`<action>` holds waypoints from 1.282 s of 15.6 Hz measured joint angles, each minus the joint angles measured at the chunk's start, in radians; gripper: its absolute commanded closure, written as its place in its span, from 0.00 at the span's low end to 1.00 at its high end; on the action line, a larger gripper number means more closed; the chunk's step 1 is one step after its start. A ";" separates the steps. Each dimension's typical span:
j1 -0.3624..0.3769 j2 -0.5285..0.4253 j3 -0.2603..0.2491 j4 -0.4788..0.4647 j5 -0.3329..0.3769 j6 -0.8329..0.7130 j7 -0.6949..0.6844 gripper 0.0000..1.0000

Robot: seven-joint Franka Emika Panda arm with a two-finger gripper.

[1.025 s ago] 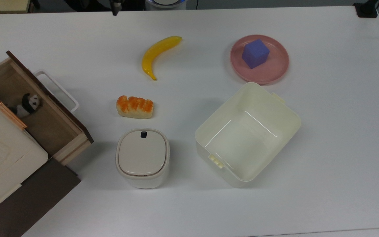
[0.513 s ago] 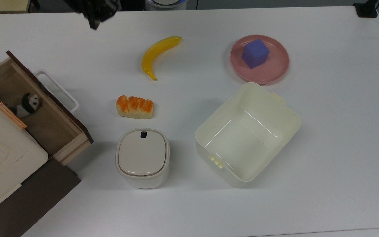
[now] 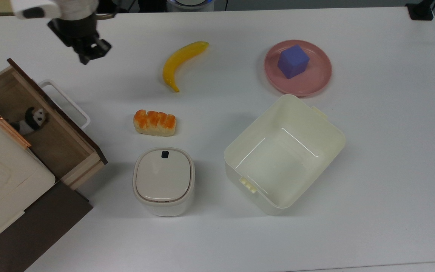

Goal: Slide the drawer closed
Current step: 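Move the gripper toward the open drawer front of the brown unit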

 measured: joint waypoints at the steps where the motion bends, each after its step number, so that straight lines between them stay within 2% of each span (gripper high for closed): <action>1: -0.017 0.004 -0.001 0.000 0.000 0.011 0.000 1.00; 6: -0.033 0.029 -0.001 -0.048 0.000 0.051 0.000 1.00; 12: -0.030 0.112 0.000 -0.068 -0.019 0.080 0.003 1.00; 20: -0.044 0.175 -0.001 -0.070 -0.049 0.181 0.109 1.00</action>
